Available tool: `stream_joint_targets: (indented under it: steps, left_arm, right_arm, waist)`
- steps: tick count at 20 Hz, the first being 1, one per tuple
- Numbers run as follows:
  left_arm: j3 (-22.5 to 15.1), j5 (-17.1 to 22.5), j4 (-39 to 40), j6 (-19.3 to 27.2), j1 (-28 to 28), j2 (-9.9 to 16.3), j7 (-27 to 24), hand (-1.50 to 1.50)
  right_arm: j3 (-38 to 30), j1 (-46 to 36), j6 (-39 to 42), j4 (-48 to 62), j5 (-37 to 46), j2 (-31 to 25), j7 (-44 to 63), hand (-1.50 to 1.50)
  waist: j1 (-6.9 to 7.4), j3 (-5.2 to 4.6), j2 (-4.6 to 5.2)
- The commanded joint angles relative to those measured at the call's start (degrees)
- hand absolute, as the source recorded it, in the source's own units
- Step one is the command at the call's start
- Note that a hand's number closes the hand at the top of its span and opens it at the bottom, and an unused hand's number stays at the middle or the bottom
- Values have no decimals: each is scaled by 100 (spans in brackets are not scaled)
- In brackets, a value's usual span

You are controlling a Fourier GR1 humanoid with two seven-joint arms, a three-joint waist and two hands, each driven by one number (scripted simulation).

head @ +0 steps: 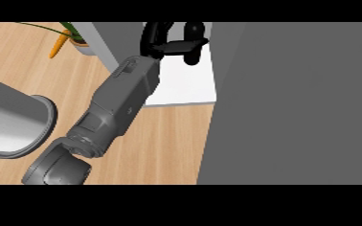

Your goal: Pick up the wine, place it into the cabinet and close the cabinet

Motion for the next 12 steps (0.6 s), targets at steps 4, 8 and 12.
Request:
stream_joint_targets:
  steps: [4, 8, 12]
  left_arm:
    - [-55, 48, -396, 5, 118, -74, 187, -150]
    - [-470, 435, -917, -279, 694, -75, 184, -150]
    - [-657, 522, -1370, -686, 1260, -76, 109, -150]
  right_arm:
    - [-72, 629, -53, -1454, -196, -243, 538, -150]
    - [-159, 97, -123, -1114, -216, -128, 785, -150]
    - [-294, 438, -164, -1321, -304, -230, 680, -150]
  waist:
    - [126, 4, -88]
    - [125, -1, -72]
    - [203, 1, -111]
